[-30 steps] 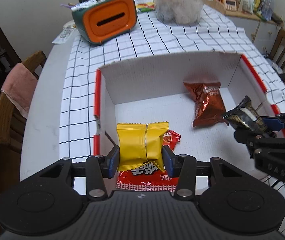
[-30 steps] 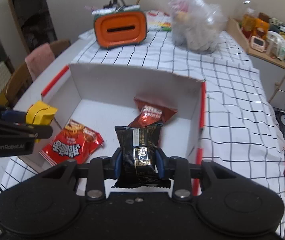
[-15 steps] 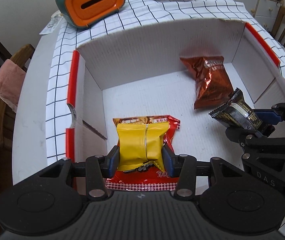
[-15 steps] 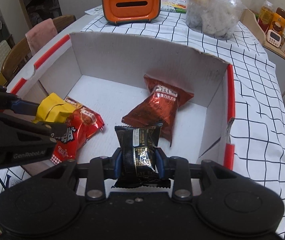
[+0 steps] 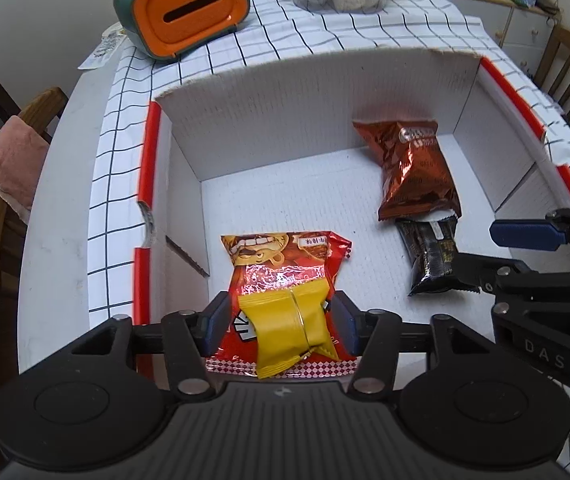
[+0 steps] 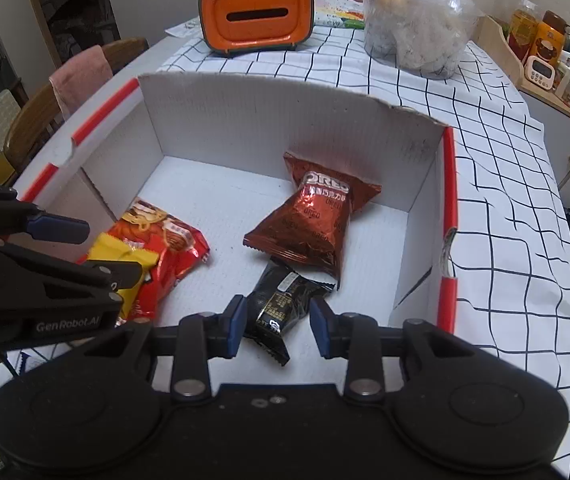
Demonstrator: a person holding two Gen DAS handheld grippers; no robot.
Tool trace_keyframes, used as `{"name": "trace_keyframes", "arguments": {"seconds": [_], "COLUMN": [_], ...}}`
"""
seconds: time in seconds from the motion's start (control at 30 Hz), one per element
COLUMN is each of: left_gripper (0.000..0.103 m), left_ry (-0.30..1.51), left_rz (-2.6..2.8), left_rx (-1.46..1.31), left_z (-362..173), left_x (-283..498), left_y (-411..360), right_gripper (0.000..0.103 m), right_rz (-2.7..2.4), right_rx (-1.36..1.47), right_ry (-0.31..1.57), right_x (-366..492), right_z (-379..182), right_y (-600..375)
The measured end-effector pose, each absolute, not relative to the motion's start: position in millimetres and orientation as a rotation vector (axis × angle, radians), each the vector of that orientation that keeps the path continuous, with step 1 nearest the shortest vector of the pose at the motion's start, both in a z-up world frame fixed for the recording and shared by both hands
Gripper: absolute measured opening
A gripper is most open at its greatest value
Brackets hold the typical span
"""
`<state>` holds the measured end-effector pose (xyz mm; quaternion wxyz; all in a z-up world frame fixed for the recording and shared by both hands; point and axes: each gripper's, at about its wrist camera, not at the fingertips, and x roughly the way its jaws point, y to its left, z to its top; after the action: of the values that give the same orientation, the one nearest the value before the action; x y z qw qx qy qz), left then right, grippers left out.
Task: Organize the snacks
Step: 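Open both tools to release the yellow and black packets in the box, then move both tools back toward the remaining snacks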
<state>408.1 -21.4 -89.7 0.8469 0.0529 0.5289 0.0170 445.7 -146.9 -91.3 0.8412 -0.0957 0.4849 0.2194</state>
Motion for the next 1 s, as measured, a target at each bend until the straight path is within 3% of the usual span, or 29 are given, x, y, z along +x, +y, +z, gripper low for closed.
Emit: {"name": "trace_keyframes", "arguments": {"seconds": [0.17,0.3,1.0], "left_gripper": [0.061,0.070,0.083], "left_ry": [1.083,1.053,0.909], "left_rz": [0.029,0.028,-0.020], "left_rx": [0.095,0.091,0.067], "left_z": [-75,-62,-5], "left_x": [399,390,299], "left_y": [-19,-18,-5], "right_gripper": [0.034,0.035,0.044], "right_rz": [0.471,0.475,0.503], "right_rx": [-0.184,-0.174,-0.120], "right_ry": [1.008,0.997,0.901], "right_x": [437,430,361], "right_z": [-78,-68,-14], "right_y": [-150,-153,-165]}}
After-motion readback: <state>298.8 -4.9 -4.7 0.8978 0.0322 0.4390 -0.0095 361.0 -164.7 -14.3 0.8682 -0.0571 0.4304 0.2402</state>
